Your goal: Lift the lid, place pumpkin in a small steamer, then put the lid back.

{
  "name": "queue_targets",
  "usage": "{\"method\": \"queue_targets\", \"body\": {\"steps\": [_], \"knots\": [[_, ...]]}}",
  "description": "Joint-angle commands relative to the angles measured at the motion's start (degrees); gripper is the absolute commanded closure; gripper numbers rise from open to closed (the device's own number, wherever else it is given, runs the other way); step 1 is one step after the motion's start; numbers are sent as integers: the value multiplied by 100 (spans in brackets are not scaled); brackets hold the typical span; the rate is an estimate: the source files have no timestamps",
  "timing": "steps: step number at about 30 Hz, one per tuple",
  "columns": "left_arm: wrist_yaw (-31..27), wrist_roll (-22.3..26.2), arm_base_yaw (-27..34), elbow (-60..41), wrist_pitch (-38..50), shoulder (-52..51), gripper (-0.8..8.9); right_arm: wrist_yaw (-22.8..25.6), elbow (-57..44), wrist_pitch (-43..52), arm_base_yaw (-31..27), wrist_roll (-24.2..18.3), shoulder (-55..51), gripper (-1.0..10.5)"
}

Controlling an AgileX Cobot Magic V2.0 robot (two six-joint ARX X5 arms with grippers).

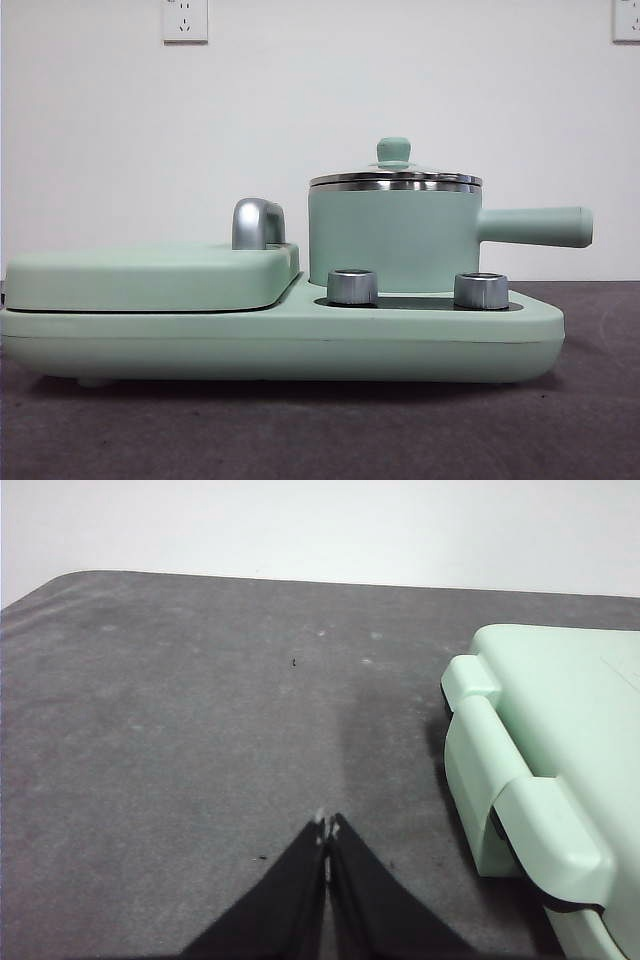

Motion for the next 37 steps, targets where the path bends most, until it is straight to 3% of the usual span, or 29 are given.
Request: {"method": "queue_targets", "body": {"steps": [1,13,21,26,30,34,37], "knots": [[2,20,-7,-114,-33,-9,808,2,81,59,42,-50,15,922],[2,20,-7,-111,-33,-9,808,2,79,61,28,-50,13,922],[2,20,-7,-111,-33,-9,808,-2,-103,278,-601,-59,-90,922],[2,20,-7,-111,-33,-9,808,55,-1193,1283,-1790,-72,-756,922],[2,20,-7,-111,-33,-9,808,516,-2485,2479,-2553,-87,-1294,922],[2,20,-7,-111,-33,-9,808,1071,-3729,3508,-3038,-341,-1567,922],[2,20,-7,-111,-33,-9,808,1093,-4551,4057,-3235,-540,-1683,922]]}}
